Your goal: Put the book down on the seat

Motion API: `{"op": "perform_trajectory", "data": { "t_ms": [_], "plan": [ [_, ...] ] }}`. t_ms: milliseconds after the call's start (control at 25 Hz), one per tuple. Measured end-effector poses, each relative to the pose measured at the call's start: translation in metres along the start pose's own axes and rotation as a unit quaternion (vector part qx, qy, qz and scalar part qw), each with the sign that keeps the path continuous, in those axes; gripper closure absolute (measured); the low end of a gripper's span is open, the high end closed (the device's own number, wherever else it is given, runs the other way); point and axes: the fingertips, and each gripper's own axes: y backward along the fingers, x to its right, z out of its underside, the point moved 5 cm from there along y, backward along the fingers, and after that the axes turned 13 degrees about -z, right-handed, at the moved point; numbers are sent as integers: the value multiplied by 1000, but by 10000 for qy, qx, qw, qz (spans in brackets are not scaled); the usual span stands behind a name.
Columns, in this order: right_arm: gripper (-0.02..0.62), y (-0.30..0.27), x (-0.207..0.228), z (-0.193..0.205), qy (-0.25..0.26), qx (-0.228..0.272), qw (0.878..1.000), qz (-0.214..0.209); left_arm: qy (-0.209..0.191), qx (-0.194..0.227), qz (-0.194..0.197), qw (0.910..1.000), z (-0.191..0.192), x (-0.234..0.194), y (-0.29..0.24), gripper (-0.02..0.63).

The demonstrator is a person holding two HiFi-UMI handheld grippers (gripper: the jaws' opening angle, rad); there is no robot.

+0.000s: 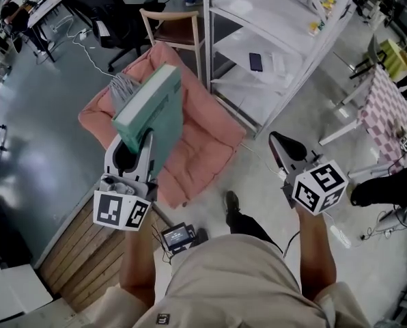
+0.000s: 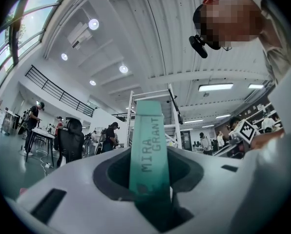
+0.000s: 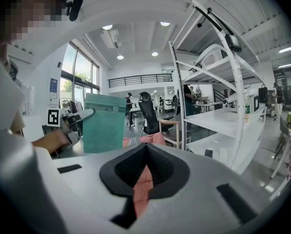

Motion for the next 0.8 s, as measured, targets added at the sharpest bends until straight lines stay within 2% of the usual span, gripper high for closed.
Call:
{"op": "perform_trajectory", "data": {
  "t_ms": [440, 800],
  "plan": [
    [603, -26, 31, 30, -250, -196, 9995, -4, 127, -348, -84, 9993, 47, -13, -29, 460],
    [603, -41, 82, 51, -538, -394, 9977, -84, 210, -701, -157, 9972, 86, -1, -74, 460]
  ]
}}
